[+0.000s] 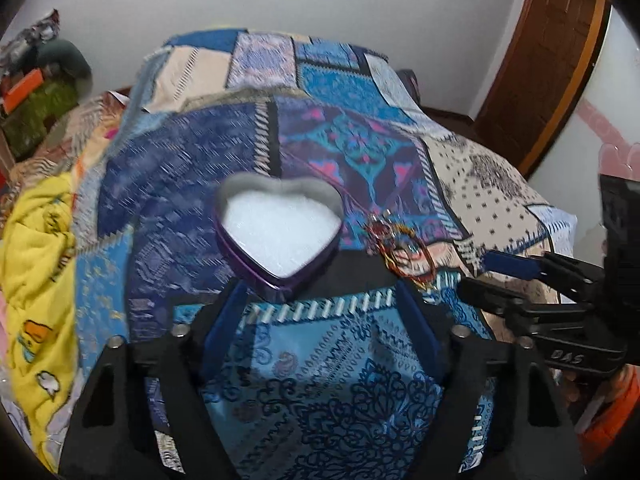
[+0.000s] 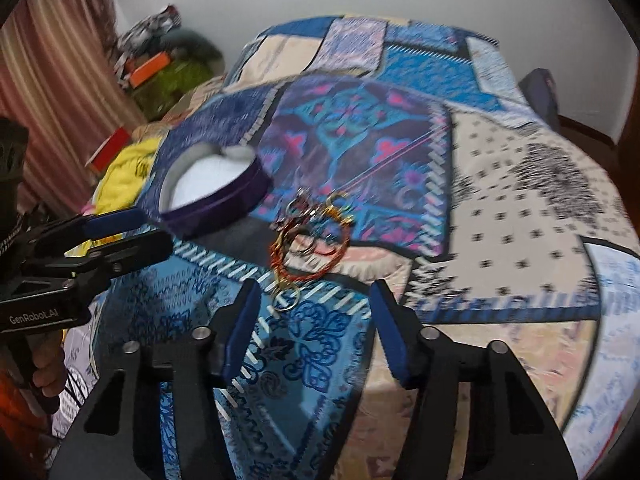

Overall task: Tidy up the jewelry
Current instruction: 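Move the left tool down to the tangled jewelry beside the heart tin, then close the left tool on a silver ring in the jewelry pile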

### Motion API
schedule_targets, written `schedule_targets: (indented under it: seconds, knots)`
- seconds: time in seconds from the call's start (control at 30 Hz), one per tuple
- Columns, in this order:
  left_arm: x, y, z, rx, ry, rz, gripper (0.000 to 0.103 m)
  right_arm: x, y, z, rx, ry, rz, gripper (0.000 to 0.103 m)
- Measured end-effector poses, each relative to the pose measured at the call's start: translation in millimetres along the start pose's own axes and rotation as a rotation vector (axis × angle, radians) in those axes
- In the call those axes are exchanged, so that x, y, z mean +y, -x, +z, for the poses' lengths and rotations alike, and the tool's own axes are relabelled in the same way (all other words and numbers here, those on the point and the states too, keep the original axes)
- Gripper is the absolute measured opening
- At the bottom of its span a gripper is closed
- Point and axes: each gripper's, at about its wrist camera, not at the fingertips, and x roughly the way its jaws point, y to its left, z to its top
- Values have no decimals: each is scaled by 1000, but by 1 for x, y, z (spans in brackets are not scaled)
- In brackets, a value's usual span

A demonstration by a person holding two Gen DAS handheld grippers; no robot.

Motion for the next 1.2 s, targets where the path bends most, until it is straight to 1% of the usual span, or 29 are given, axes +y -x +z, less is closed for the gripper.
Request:
schedule_targets:
  seconds: [0.07,0.13,0.23,0.3,0.43,0.47,0.53,0.6,0.67,0.73,0.9,0.93,1.1,1.2]
  knots:
    - [-2,-8,-1,25,-8,-23,62,1,-6,-2,21,14,23,47]
    - [-5,-14,-3,46,-14,-43,50,2,-10,-3,36,28,32,43]
    - [-8,-23,-4,72,-17,-82,43,3,-16,-6,51,49,29,39]
    - [-10,-26,-4,81,-23,-97,41,1,-18,-6,51,59,23,36]
    - [-16,-34,-2,95,-42,-111,41,-5,-20,-6,53,59,22,27]
    - [-17,-37,-1,101,-42,-115,41,-6,-19,-6,50,59,24,26]
    - [-18,-43,2,114,-32,-129,41,-8,-19,-7,44,63,20,19]
    - [-18,-47,5,119,-22,-144,41,-9,-18,-7,40,64,22,15]
    - [-20,-50,9,120,-19,-155,39,-12,-18,-8,34,59,23,11]
    - [-24,-52,13,118,-26,-159,37,-14,-17,-8,33,54,23,10]
    - [-35,-59,19,115,-61,-169,35,-24,-15,-8,29,45,-22,10]
    - [-37,-60,20,115,-70,-168,34,-27,-14,-8,35,45,-21,10]
    - [-49,-67,28,106,-123,-155,33,-32,-8,-8,45,34,0,10]
    - [-55,-71,30,102,-158,-150,33,-33,-8,-7,51,31,5,14]
